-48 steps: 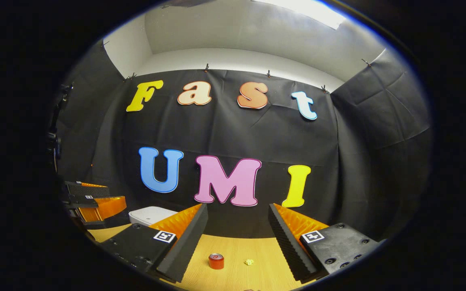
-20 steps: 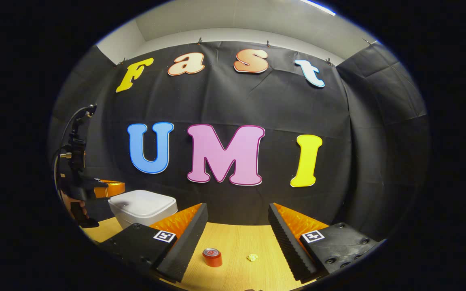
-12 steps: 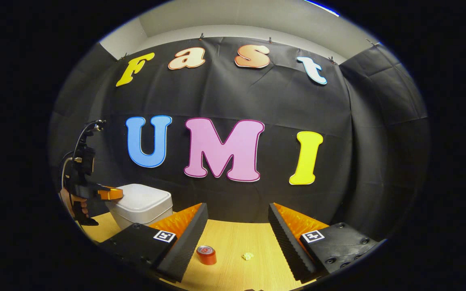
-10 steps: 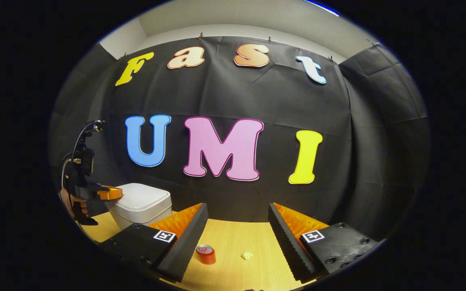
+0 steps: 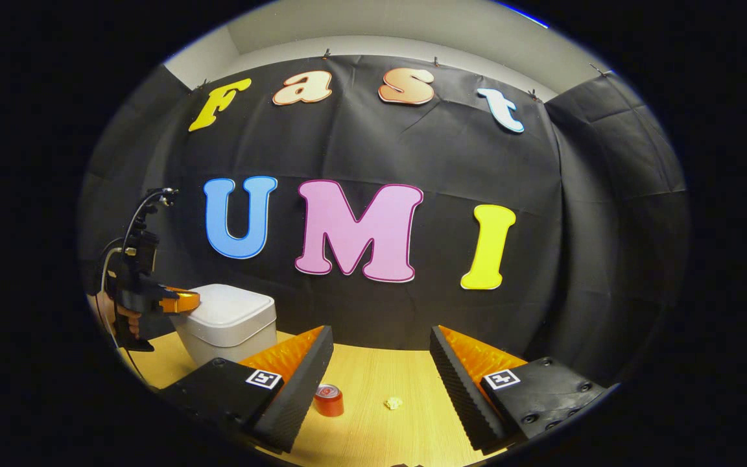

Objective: Press the lid of the desktop garbage bin to open it, pick up the crumpled paper on the desktop and throw it into the bin, then pick up the pop can on the desktop and drop it into the bin, and finally close the garbage bin lid.

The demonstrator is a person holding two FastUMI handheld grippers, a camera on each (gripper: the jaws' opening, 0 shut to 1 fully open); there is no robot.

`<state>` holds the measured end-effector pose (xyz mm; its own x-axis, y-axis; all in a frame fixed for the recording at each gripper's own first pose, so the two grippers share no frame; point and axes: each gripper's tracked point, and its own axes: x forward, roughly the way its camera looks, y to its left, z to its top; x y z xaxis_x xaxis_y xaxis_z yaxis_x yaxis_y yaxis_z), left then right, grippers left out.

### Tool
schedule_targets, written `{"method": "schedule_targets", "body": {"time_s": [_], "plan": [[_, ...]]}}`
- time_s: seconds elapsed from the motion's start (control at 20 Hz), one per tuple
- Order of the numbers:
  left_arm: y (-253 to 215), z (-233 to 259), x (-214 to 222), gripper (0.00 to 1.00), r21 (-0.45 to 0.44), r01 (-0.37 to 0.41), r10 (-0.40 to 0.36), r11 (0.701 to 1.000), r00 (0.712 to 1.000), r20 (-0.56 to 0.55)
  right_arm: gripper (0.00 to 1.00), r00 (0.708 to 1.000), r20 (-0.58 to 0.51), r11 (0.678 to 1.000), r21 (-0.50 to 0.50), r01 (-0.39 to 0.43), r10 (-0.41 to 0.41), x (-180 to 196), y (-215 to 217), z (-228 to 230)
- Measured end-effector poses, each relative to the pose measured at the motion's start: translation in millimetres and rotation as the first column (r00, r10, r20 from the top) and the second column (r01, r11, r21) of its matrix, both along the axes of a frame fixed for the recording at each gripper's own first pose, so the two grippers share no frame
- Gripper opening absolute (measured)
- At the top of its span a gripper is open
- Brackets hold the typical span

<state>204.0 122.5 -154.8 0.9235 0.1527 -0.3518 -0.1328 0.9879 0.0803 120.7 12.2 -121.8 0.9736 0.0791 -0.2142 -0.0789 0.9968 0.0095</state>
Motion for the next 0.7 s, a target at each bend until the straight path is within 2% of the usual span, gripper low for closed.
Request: {"method": "schedule_targets", "body": {"time_s": [0.15, 0.25, 0.45, 0.7], "plan": [[-11.6, 27.6, -8.8, 0.06, -0.016, -0.017, 0.018, 1.000, 0.996, 0.083, 0.96, 1.000, 0.018, 1.000, -0.011, 0.011, -0.011, -7.3, -5.1, 11.8], [-25.3, 58.7, -14.6, 0.06, -0.053, -0.007, 0.016, 0.999, 0.986, 0.166, 0.97, 0.999, 0.025, 1.000, -0.018, 0.021, -0.020, -12.0, -9.8, 16.2], [-39.2, 103.0, -40.6, 0.06, -0.111, -0.005, 0.033, 0.994, 0.967, 0.254, 0.97, 0.999, 0.028, 0.999, -0.029, 0.033, -0.032, -27.0, -11.4, 22.7], [-55.7, 121.0, -84.2, 0.07, -0.106, -0.005, 0.035, 0.994, 0.958, 0.285, 0.96, 0.998, 0.038, 0.997, -0.059, 0.050, -0.048, -38.3, -23.0, 30.6]]}}
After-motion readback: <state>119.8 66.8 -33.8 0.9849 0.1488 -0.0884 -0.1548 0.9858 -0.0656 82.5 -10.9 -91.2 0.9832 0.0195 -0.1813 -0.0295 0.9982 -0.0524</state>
